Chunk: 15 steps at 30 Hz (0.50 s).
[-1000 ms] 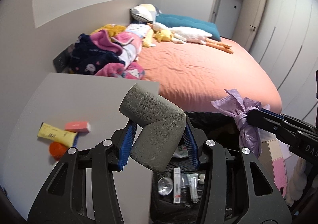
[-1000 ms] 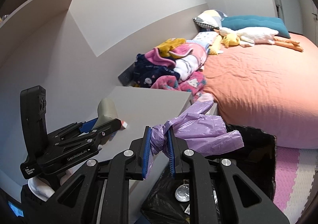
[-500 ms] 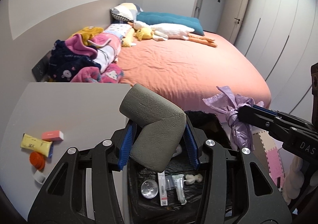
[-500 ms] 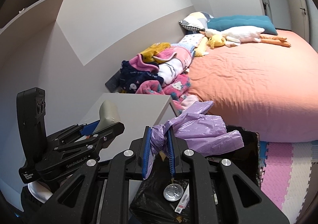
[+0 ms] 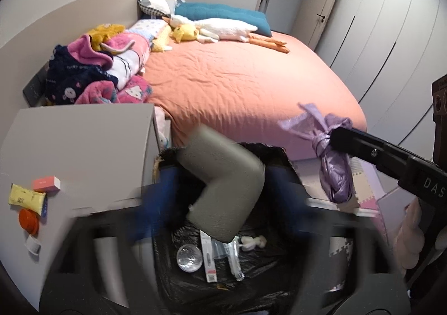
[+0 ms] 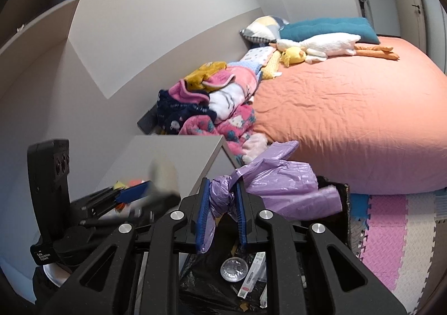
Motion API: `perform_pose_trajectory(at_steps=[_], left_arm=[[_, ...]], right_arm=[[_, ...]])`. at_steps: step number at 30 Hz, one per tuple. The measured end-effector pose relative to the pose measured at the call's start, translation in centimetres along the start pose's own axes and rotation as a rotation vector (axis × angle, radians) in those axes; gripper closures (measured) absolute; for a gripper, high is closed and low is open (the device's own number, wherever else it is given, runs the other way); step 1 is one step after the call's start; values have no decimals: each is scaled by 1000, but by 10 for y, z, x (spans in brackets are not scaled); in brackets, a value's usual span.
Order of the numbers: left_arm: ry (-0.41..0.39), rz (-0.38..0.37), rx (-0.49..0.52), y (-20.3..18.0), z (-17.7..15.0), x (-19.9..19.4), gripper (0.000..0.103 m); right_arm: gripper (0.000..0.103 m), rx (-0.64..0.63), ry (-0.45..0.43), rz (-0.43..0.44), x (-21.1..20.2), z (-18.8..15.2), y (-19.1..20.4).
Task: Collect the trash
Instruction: 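Open both tools over the bin to drop the foam elbow and bag, then move both tools back over the table toward the white tape roll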
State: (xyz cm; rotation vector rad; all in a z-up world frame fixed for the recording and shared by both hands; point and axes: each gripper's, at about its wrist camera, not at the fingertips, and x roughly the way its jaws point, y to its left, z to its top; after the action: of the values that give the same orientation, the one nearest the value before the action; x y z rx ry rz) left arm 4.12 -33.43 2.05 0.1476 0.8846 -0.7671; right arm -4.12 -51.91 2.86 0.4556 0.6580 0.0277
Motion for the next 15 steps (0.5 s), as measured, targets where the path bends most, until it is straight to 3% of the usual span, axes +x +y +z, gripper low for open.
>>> perform_pose_trajectory(at_steps=[2,3,15], left_arm=[[-13,3,-1,-1,1,-3,7],[-16,9,1,-1,2,-4,7],[-25,51,-23,12,-2,-11,7]], right_arm=[[39,13,-19,-24,-5,2,-3],[34,35,-37,-41,-8,3,-5],[31,56,-43,-30,-5,7,-9]])
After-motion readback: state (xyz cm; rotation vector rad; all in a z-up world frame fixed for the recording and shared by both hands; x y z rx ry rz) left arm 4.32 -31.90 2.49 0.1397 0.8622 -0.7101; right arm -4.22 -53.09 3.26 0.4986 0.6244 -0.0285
